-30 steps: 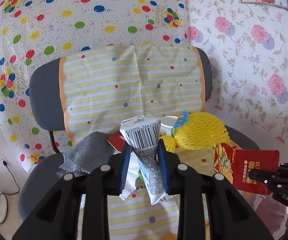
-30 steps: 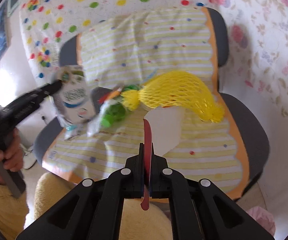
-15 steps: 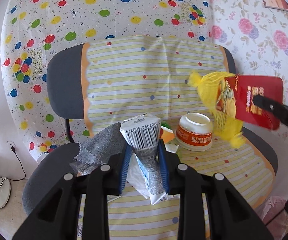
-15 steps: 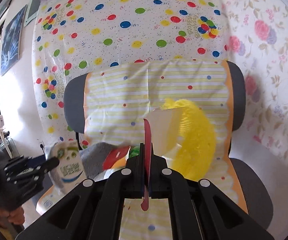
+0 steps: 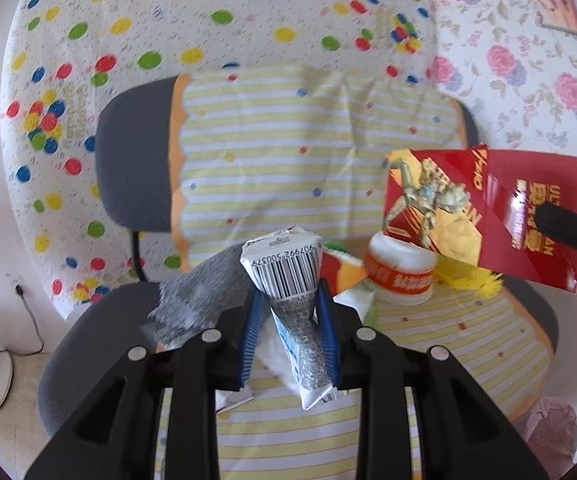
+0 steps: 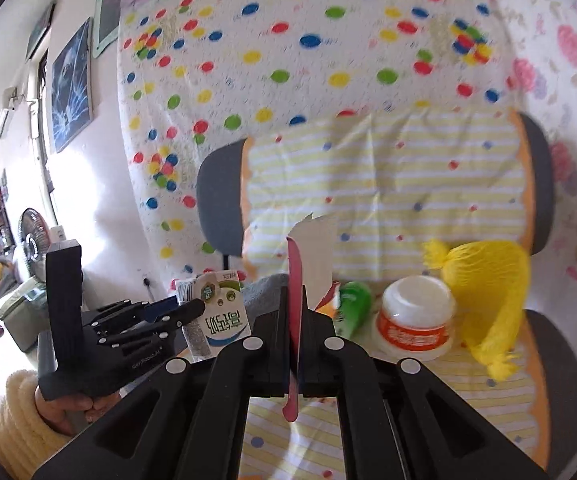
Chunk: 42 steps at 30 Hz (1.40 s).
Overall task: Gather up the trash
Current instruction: 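Carry the card and carton to the pink bin and open both tools, then move both open tools back over the chair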
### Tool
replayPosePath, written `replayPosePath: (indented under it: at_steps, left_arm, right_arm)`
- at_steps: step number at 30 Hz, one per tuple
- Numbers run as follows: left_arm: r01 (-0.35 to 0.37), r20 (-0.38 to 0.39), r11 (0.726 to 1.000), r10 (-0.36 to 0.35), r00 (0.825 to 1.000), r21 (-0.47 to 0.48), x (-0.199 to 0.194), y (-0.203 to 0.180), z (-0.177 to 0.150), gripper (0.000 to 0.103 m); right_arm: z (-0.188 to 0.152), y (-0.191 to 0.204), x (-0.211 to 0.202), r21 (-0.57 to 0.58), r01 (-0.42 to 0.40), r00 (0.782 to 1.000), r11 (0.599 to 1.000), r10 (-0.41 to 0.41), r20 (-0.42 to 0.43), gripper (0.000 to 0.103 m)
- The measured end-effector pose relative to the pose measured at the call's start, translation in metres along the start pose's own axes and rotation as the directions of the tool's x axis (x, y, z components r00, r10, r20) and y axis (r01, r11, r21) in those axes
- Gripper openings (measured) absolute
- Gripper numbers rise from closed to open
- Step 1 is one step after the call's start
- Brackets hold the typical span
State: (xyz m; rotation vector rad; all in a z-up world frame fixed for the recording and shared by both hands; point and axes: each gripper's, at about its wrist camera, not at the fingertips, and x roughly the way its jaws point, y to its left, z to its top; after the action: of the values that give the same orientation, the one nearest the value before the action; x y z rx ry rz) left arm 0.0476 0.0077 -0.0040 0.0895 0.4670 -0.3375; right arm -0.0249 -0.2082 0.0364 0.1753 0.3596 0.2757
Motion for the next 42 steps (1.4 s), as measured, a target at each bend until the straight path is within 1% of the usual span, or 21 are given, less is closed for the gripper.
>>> replayPosePath:
  at_steps: [3,6,9,11,12,14,15,16,18,20,23,25,26,28,29,34,35,37,38,40,42]
  left_arm:
    - [0.074,0.038,0.996,-0.075,0.996,0.040,-0.009,-0.026,0.013,0.026]
    - [0.170,0.056,0.981,-0.175,0.983,0.091,-0.014,-0.065,0.019,0.026]
    - [0.262,0.046,0.953,-0.272,0.961,0.149,-0.017,-0.108,0.014,0.026]
    - [0.340,0.021,0.921,-0.350,0.937,0.192,-0.022,-0.141,0.004,0.026]
    - [0.376,0.006,0.903,-0.386,0.923,0.209,-0.024,-0.156,-0.002,0.026]
    - [0.465,-0.039,0.850,-0.471,0.881,0.248,-0.030,-0.191,-0.016,0.026]
    - [0.512,-0.067,0.816,-0.514,0.855,0.270,-0.034,-0.210,-0.026,0.026]
    - [0.538,-0.086,0.795,-0.537,0.839,0.282,-0.037,-0.222,-0.033,0.026]
    - [0.604,-0.147,0.735,-0.590,0.794,0.307,-0.041,-0.256,-0.053,0.026]
    - [0.663,-0.214,0.677,-0.630,0.746,0.320,-0.046,-0.285,-0.074,0.026]
    - [0.716,-0.297,0.606,-0.653,0.697,0.347,-0.050,-0.321,-0.102,0.026]
    - [0.749,-0.352,0.563,-0.662,0.662,0.350,-0.050,-0.340,-0.116,0.026]
    - [0.767,-0.385,0.540,-0.663,0.642,0.347,-0.048,-0.352,-0.123,0.026]
    - [0.791,-0.439,0.503,-0.659,0.611,0.347,-0.045,-0.371,-0.137,0.026]
    - [0.796,-0.455,0.494,-0.653,0.605,0.350,-0.043,-0.376,-0.141,0.026]
    - [0.822,-0.528,0.443,-0.630,0.569,0.357,-0.037,-0.408,-0.161,0.027]
    - [0.827,-0.539,0.435,-0.627,0.562,0.356,-0.037,-0.408,-0.160,0.027]
    - [0.835,-0.565,0.410,-0.615,0.550,0.367,-0.038,-0.418,-0.165,0.028]
    - [0.839,-0.577,0.396,-0.609,0.545,0.374,-0.039,-0.425,-0.168,0.033]
    - [0.839,-0.585,0.386,-0.601,0.544,0.383,-0.041,-0.434,-0.172,0.072]
    - [0.843,-0.578,0.380,-0.614,0.538,0.381,-0.042,-0.438,-0.172,0.075]
  right_arm:
    - [-0.004,-0.001,-0.045,0.009,0.096,0.995,0.995,-0.096,0.024,0.003]
    - [-0.018,-0.006,-0.092,0.041,0.230,0.973,0.972,-0.231,0.024,0.003]
    - [-0.038,-0.015,-0.135,0.095,0.356,0.934,0.930,-0.357,-0.009,0.003]
    - [-0.060,-0.022,-0.164,0.125,0.450,0.893,0.884,-0.447,-0.057,0.003]
    - [-0.070,-0.026,-0.173,0.136,0.487,0.873,0.863,-0.480,-0.083,0.004]
    - [-0.099,-0.040,-0.200,0.178,0.569,0.821,0.803,-0.545,-0.169,0.004]
    - [-0.110,-0.045,-0.210,0.197,0.597,0.801,0.778,-0.563,-0.206,0.004]
    - [-0.124,-0.051,-0.220,0.217,0.628,0.776,0.748,-0.579,-0.251,0.004]
    - [-0.151,-0.064,-0.239,0.271,0.670,0.740,0.692,-0.589,-0.326,0.005]
    - [-0.174,-0.075,-0.251,0.295,0.714,0.697,0.635,-0.602,-0.389,0.007]
    - [-0.204,-0.093,-0.262,0.315,0.764,0.642,0.563,-0.619,-0.452,0.008]
    - [-0.219,-0.106,-0.264,0.314,0.787,0.614,0.531,-0.630,-0.475,0.009]
    - [-0.227,-0.114,-0.264,0.322,0.789,0.612,0.523,-0.626,-0.483,0.011]
    - [-0.240,-0.127,-0.264,0.350,0.787,0.615,0.507,-0.606,-0.505,0.031]
    - [-0.244,-0.132,-0.266,0.365,0.785,0.619,0.501,-0.603,-0.504,0.042]
    - [-0.242,-0.135,-0.280,0.380,0.786,0.618,0.488,-0.637,-0.461,0.043]
    - [-0.239,-0.134,-0.285,0.376,0.789,0.613,0.485,-0.655,-0.441,0.043]
    - [-0.233,-0.131,-0.297,0.367,0.804,0.590,0.468,-0.701,-0.400,0.043]
    - [-0.228,-0.130,-0.301,0.362,0.810,0.580,0.460,-0.717,-0.386,0.043]
    - [-0.221,-0.127,-0.310,0.357,0.819,0.565,0.450,-0.743,-0.358,0.043]
    - [-0.216,-0.123,-0.317,0.349,0.825,0.553,0.444,-0.761,-0.339,0.043]
